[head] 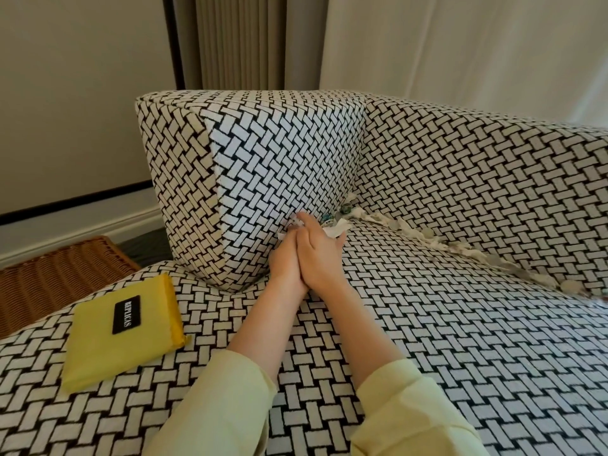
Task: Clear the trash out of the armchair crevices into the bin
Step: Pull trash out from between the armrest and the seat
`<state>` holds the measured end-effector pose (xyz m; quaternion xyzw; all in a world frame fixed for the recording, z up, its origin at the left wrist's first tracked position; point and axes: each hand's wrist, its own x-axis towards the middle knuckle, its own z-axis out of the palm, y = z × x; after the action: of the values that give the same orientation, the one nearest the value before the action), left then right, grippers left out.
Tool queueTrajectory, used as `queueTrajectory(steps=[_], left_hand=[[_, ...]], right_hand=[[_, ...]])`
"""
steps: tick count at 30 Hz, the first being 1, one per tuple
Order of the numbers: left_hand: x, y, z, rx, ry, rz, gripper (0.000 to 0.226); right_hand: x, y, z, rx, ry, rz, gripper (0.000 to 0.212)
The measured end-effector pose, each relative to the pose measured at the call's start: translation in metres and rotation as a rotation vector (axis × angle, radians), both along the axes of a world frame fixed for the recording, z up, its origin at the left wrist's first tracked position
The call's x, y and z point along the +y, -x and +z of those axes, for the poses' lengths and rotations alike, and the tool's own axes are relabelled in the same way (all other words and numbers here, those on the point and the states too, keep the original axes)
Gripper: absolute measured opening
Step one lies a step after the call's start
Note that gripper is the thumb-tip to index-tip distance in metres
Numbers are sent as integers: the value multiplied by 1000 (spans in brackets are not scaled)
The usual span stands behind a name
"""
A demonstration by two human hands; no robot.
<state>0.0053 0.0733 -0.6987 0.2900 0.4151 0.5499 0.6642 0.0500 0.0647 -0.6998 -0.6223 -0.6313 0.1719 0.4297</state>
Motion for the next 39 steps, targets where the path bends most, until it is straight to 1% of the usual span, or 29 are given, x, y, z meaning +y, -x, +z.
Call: queueTrajectory(steps=[1, 3, 4, 6, 7, 8, 10, 11, 13, 16, 17, 18, 20, 23, 25, 27, 28, 30, 33, 37, 39], left_hand=[[-1, 2, 1, 10, 13, 31, 20], [-3, 10, 6, 14, 34, 77, 20], [-2, 14, 8, -17, 23, 85, 20], [-3, 22, 11, -46, 8, 78, 21], [-3, 25, 11, -37, 15, 72, 21], [-3, 26, 10, -27, 30, 70, 21], [0, 26, 5, 22, 41, 77, 23], [1, 25, 4, 79, 38, 79, 25], [2, 26, 0, 222, 23, 87, 27], [1, 27, -3, 320, -19, 99, 26], [0, 27, -3, 334, -31, 95, 26], [-1, 27, -3, 341, -42, 87, 26], [-1, 28, -4, 348, -56, 75, 27], [-3, 32, -4, 375, -69, 43, 27], [-6, 36, -4, 374, -84, 9, 25], [-7, 39, -5, 365, -102, -18, 24], [-8, 40, -5, 351, -104, -30, 24], [-9, 42, -5, 342, -109, -50, 24], [-12, 41, -5, 442, -145, -59, 24], [-17, 40, -6, 601, -239, -76, 22], [-20, 39, -7, 670, -288, -74, 21]], right_hand=[[0, -3, 0, -3, 7, 37, 40], [0, -12, 8, 113, -8, 88, 36], [2, -22, 13, 203, -35, 47, 34], [8, -48, 21, 371, -81, -101, 31], [10, -59, 20, 395, -68, -147, 30], [11, -65, 17, 360, -26, -158, 29], [13, -64, 9, 160, 91, -119, 28], [14, -61, 5, 48, 144, -88, 29], [18, -55, 1, -114, 218, -25, 28], [23, -50, -6, -273, 246, 33, 29], [24, -49, -9, -290, 235, 27, 32], [25, -49, -11, -276, 217, 21, 30], [21, -47, -6, -223, 183, 23, 19], [18, -48, -4, -230, 156, 38, 15], [16, -49, -2, -198, 169, 70, 13], [10, -56, 4, -78, 182, 69, 12], [6, -60, 7, -32, 201, 87, 11], [-2, -68, 12, -16, 285, 148, 13], [-9, -71, 13, -25, 374, 206, 15], [-11, -67, 12, -57, 361, 244, 15], [-13, -67, 13, -121, 362, 271, 14]])
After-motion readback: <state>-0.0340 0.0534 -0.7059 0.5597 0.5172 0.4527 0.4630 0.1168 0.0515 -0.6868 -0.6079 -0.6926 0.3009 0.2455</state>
